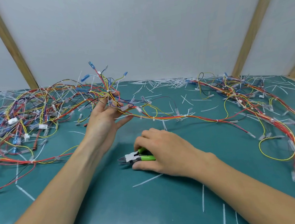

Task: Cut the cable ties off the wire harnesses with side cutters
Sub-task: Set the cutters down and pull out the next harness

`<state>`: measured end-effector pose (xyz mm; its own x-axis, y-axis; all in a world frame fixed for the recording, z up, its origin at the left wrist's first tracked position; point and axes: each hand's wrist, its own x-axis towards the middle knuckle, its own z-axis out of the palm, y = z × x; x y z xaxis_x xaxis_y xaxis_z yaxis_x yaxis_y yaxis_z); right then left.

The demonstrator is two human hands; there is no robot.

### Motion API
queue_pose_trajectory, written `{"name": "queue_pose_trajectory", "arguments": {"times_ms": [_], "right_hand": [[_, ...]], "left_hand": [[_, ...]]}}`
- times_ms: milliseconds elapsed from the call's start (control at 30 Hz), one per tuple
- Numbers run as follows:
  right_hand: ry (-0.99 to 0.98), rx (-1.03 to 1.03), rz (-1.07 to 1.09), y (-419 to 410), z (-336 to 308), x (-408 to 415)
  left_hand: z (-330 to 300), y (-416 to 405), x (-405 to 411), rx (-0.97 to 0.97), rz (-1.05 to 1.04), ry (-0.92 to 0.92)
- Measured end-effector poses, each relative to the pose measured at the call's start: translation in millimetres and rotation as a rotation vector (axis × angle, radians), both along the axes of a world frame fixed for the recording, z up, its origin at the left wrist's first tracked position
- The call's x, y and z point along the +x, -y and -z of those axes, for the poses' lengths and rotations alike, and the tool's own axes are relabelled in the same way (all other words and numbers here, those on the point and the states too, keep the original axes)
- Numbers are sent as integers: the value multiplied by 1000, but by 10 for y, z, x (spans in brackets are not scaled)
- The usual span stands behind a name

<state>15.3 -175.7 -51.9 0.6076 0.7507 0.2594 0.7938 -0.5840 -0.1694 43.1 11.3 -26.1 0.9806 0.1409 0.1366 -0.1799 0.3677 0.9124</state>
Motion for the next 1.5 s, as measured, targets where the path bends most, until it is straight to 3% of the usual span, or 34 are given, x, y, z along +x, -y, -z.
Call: {"name": "queue_pose_trajectory", "arguments": {"times_ms": [167, 300, 400, 600, 767, 967, 1100, 1200, 1300, 1400, 1500], "right_hand": [[-38, 158, 8, 9, -27, -12], [176, 566, 122, 29, -127, 7], [274, 665, 241, 166, -181, 116], [10, 659, 435, 427, -226, 253], [-129, 173, 456, 491, -199, 309], [-261, 208, 282, 485, -189, 323], [-162, 200, 282, 479, -159, 355], [-60, 400, 323, 483, -109, 391], [202, 601, 465, 519, -128, 427], [468, 548, 651, 569, -205, 447], [464, 498, 684, 576, -224, 436]], "left_hand": [[3, 38, -16, 44, 37, -23], [19, 61, -40, -13, 123, -28], [35, 25, -57, -75, 229, 12], [41, -77, -2, -200, 259, 31], [69, -137, 51, -281, 226, 4], [71, -178, 85, -340, 43, -106], [64, -256, 125, -447, -71, -166], [66, -276, 146, -494, -116, -181], [60, -249, 147, -510, -108, -158], [31, -225, 128, -513, -35, -116], [31, -223, 120, -556, 54, -72]]}}
